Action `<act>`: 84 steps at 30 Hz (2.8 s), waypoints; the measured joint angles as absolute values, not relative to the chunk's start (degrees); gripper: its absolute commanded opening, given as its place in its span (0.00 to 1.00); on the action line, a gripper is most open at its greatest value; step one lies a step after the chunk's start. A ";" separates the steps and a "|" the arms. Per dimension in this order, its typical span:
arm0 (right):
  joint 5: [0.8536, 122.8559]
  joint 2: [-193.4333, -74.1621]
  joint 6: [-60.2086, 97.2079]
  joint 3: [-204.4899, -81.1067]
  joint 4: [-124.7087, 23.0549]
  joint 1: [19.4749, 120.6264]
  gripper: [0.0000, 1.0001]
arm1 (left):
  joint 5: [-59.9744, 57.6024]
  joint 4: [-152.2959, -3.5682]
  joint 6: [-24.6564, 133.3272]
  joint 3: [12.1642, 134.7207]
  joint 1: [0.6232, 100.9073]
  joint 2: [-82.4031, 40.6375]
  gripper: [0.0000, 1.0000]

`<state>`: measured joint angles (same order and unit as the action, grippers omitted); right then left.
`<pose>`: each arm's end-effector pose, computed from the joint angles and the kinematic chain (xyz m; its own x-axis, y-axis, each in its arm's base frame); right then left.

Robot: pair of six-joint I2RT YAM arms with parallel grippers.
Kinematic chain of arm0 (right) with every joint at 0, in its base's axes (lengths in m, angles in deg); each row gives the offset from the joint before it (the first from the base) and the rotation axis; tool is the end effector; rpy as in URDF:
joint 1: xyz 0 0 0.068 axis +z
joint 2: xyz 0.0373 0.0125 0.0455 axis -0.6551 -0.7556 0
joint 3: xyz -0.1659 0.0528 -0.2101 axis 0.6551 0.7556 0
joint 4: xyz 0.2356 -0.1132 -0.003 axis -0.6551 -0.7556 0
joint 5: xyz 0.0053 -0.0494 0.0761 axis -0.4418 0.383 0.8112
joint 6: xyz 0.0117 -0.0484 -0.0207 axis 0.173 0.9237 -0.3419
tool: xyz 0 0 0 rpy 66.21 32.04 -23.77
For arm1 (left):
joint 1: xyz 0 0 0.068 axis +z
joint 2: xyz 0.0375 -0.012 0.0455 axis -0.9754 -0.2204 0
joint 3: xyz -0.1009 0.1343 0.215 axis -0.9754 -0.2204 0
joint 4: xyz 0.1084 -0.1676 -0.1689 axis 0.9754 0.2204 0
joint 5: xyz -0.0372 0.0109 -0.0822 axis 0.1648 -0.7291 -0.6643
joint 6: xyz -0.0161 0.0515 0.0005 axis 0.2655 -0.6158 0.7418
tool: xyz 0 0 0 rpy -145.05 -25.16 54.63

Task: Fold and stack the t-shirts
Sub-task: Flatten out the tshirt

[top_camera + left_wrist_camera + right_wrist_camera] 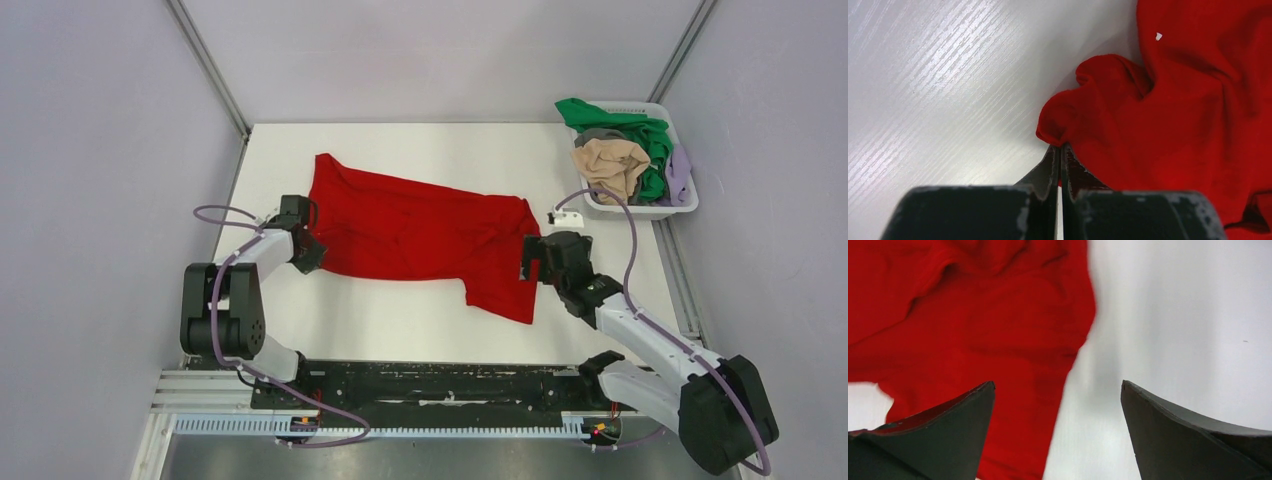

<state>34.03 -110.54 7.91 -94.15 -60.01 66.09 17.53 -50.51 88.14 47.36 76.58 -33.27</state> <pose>0.1880 0.0748 0.1930 -0.6107 0.0233 -0.7915 0.0216 0.9997 0.0127 0.2752 0.0032 0.1588 -0.6046 -0.6928 -0.3930 -0.6968 0.6991 -0.1604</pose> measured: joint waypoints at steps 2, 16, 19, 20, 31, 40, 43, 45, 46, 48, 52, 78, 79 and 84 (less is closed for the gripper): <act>34.79 -110.80 7.77 -95.30 -62.59 69.13 0.98 | 17.38 -51.16 88.08 46.68 76.58 -32.67 0.02; 41.22 -119.57 4.15 -98.10 -75.92 77.11 0.66 | 16.24 -52.58 87.97 44.28 76.82 -30.47 0.02; 43.32 -121.18 3.56 -98.08 -75.18 77.20 0.62 | 16.18 -52.19 87.75 44.12 76.82 -30.16 0.02; 43.89 -121.86 3.32 -98.08 -75.03 77.20 0.61 | 16.20 -52.10 87.60 44.08 76.82 -30.07 0.02; 44.28 -123.09 2.14 -98.06 -74.74 77.20 0.51 | 17.07 -50.38 87.16 43.38 76.77 -28.78 0.02; 40.37 -123.89 -0.95 -95.87 -67.09 77.48 0.04 | 16.81 -49.68 87.20 43.38 76.77 -28.54 0.02; 39.03 -124.09 -2.28 -95.46 -64.06 77.52 0.00 | 16.79 -48.78 87.18 43.38 76.77 -27.71 0.02; 37.66 -124.18 -2.56 -95.48 -63.42 77.52 0.00 | 16.81 -47.86 87.20 43.60 76.77 -26.75 0.02; 36.63 -124.16 -2.50 -95.52 -63.38 77.50 0.00 | 16.81 -47.49 87.20 43.80 76.77 -25.79 0.02; 33.83 -123.96 -1.89 -96.27 -63.64 77.50 0.00 | 16.86 -46.35 87.20 44.80 76.77 -23.69 0.02; 26.75 -121.21 0.47 -101.67 -63.25 77.50 0.00 | 16.73 -45.00 87.22 49.54 76.77 -16.46 0.02; 24.81 -101.03 28.89 -150.65 -57.02 77.46 0.00 | 16.09 -37.68 82.76 102.81 76.38 2.62 0.02; 25.92 -101.03 29.24 -152.42 -57.89 77.46 0.00 | 15.87 -37.00 82.26 104.58 76.38 2.91 0.02; 33.40 -99.76 30.75 -160.72 -63.42 77.46 0.00 | 14.87 -35.14 80.49 110.77 76.38 6.27 0.02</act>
